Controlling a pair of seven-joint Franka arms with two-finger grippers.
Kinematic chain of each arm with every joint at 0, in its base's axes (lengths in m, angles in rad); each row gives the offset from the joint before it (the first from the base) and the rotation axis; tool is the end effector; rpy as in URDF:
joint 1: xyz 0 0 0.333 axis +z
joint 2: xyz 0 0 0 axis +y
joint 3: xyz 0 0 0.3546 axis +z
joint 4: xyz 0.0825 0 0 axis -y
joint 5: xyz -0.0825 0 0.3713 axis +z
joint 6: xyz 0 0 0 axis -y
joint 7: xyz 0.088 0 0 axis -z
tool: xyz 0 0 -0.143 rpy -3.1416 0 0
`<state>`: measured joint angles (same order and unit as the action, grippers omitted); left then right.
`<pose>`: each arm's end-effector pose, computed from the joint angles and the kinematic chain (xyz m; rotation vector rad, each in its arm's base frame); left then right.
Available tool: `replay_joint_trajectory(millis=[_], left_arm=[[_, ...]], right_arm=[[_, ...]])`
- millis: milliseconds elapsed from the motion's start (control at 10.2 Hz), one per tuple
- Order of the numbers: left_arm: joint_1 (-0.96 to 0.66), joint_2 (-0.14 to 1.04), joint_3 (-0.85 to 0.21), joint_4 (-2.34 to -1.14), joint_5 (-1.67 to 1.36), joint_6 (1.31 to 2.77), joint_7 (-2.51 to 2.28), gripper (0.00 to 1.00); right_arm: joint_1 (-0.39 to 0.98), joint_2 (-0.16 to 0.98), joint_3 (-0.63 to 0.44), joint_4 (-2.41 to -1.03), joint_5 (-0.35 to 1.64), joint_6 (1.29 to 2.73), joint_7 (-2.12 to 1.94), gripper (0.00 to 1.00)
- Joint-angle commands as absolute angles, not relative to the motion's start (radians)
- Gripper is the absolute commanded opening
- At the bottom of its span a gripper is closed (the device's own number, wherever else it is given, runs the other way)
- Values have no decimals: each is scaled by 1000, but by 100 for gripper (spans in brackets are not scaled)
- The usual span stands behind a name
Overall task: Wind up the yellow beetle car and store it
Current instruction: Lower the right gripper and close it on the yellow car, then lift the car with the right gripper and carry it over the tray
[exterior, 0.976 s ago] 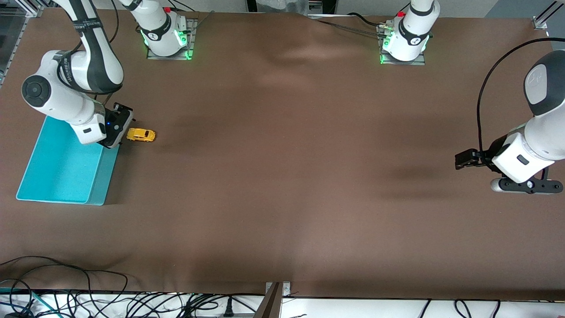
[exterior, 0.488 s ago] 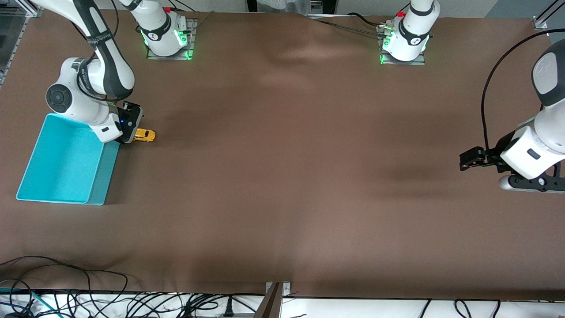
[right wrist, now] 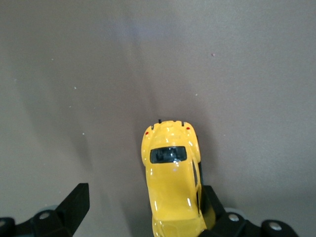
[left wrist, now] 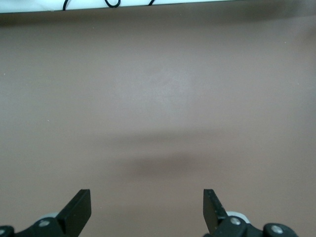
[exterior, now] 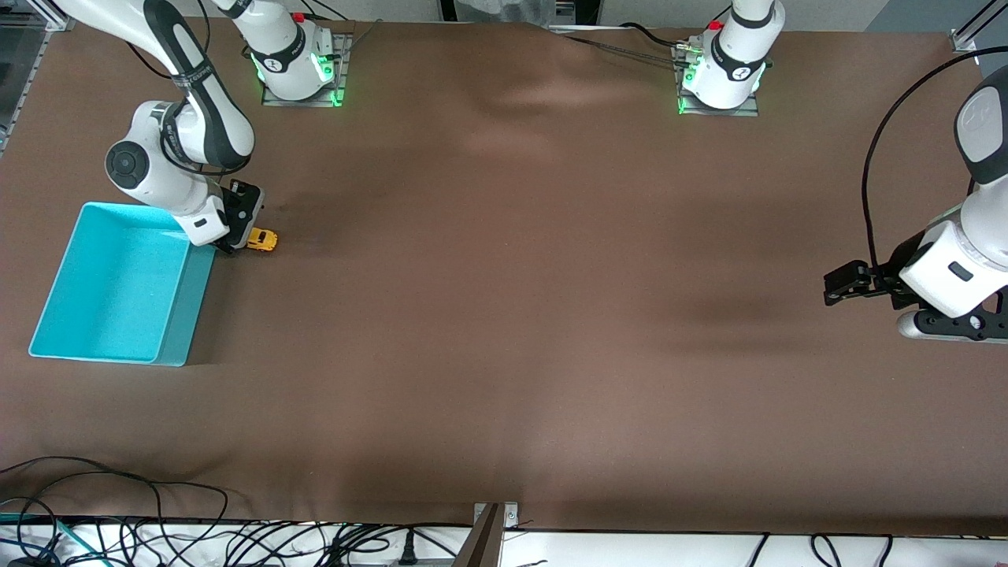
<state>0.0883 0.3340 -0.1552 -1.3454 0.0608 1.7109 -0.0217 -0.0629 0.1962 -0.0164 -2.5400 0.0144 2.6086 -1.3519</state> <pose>0.6639 -0.0202 0.5446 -3.1321 0.0678 -0.0560 0.4400 -0.0353 0.2030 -2.4663 -1.7979 0.1438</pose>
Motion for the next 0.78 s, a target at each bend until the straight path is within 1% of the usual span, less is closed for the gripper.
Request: replay_joint_trajectory(millis=[0,98,293,390,488,683], left_arm=[[81,325,-156,-1316,34,1701,-3,100],[81,322,-172,-1316,37,1701,-5,100],[81,307,-184,-1316,43,1701,-3,100],[81,305,-184,-1316,43,1701,-3,100],[81,302,-184,-1316,44,1701,-5,100],[81,302,-183,-1316,44,1701,-3,100]], right_arm=[[-80,183,-2,-2571,18,2652,-1400,72],[-80,176,0,-2571,18,2675,-1496,44],[-80,158,17,-2566,18,2675,-1543,3],[-80,141,23,-2565,18,2668,-1545,0],[-80,121,34,-2563,18,2662,-1545,0],[-80,54,46,-2550,21,2582,-1534,0]])
